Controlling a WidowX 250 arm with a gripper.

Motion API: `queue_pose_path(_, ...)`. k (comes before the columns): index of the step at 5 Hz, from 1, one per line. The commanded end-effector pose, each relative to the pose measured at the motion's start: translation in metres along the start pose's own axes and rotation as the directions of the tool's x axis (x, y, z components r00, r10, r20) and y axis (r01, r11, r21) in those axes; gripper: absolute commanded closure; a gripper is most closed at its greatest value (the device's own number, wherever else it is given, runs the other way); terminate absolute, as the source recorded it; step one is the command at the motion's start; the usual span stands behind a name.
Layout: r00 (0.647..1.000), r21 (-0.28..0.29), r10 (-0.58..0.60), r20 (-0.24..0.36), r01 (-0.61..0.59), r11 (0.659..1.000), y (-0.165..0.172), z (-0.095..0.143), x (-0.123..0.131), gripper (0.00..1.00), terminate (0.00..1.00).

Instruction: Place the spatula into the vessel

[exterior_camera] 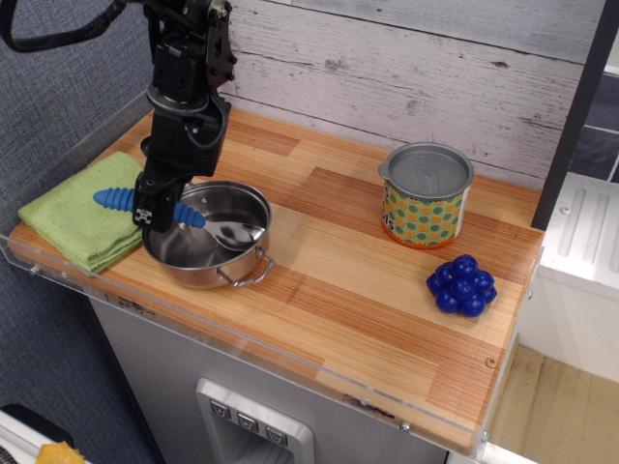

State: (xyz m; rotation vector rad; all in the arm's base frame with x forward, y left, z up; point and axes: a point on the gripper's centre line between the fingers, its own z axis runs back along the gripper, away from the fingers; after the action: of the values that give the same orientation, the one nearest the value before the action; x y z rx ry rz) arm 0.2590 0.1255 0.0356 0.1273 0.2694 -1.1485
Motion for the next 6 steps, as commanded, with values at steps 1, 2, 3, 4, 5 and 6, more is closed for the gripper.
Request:
queue_pose_path(1, 0.998, 0.075, 0.053, 0.045, -0.057, 0.996, -0.015, 0.029, -0.026, 0.00, 0.00)
queue_pose_path(2, 0.997, 0.112, 0.058, 0.048, -0.063, 0.992, -0.020, 0.044, -0.026, 0.00, 0.00)
queue_pose_path(3, 0.994, 0.131, 0.076, 0.076, -0.085, 0.988, -0.028, 0.063, -0.021, 0.00, 0.00)
queue_pose_path(4, 0.990, 0.107, 0.106, 0.091, -0.116, 0.988, -0.038, 0.083, -0.007, 0.00, 0.00)
queue_pose_path(5, 0.981, 0.063, 0.151, 0.119, -0.159, 0.985, -0.053, 0.099, 0.007, 0.00, 0.00)
queue_pose_path(6, 0.948, 0.051, 0.254, 0.191, -0.269, 0.962, -0.068, 0.111, 0.026, 0.00, 0.00)
